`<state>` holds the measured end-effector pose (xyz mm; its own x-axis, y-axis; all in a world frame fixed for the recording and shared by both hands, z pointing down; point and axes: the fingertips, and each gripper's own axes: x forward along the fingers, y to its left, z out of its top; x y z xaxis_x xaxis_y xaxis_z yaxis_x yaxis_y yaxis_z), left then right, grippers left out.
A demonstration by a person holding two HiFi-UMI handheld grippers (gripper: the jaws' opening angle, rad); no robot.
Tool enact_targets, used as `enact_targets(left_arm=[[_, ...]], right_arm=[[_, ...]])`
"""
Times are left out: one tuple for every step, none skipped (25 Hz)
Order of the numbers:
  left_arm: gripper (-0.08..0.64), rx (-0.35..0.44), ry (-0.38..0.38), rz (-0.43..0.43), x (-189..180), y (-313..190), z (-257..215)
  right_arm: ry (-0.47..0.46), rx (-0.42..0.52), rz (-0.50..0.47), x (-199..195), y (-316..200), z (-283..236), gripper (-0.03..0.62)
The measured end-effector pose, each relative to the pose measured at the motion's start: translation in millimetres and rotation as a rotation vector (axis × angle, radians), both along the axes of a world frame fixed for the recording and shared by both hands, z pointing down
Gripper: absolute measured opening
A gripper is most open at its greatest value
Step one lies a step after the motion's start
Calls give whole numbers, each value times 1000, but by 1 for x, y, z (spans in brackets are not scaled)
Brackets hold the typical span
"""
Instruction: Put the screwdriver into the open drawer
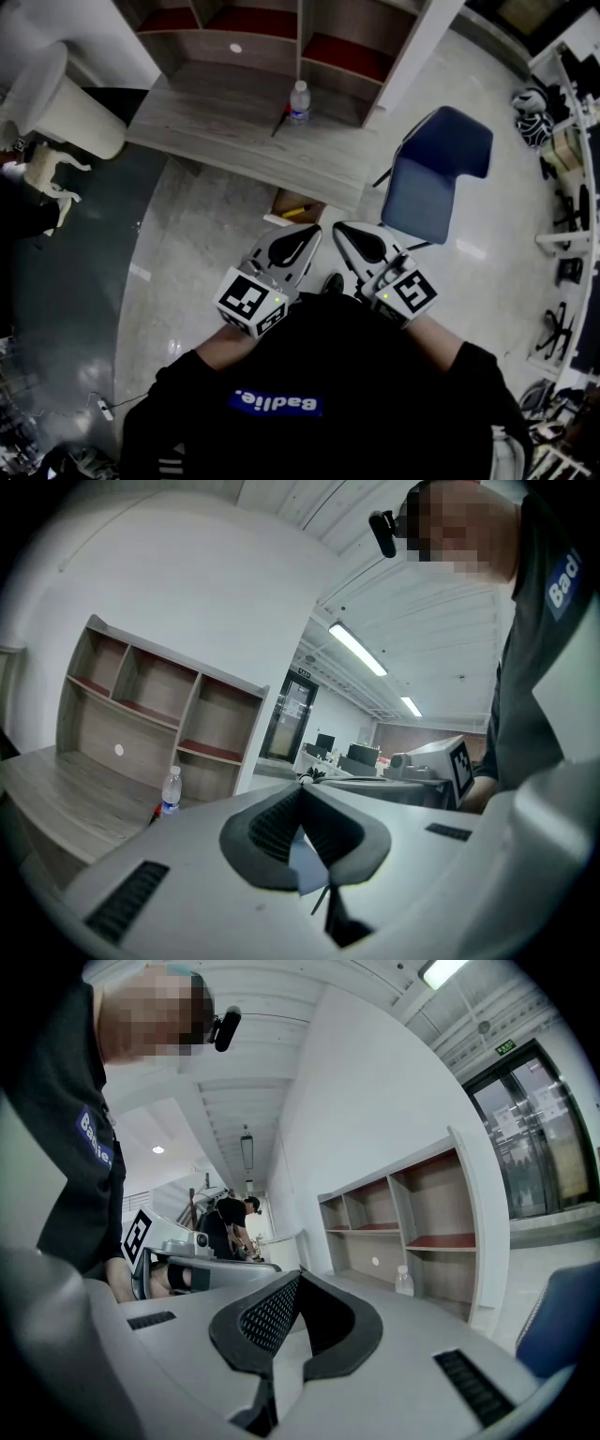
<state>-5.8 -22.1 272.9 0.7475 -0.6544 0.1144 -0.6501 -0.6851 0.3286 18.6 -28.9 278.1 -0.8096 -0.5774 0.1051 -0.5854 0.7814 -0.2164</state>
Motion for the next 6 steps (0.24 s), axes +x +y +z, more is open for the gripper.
enact_targets(left_arm=[[3,-1,-2,1,0,0,1],[3,1,-8,2,0,0,1],[3,3,-14,3,-1,0,1],[3,5,-17,4,-1,0,1],[3,6,-18,5,0,0,0],[3,7,-20,6,0,0,0]], right_arm=[[-1,0,0,0,0,0,28],[-2,1,1,0,0,-1,28],[-2,2,1,1,0,-1,28],[-2,3,1,1,0,-1,28],[-2,3,2,2,0,-1,28],[-1,3,2,2,0,-1,28]])
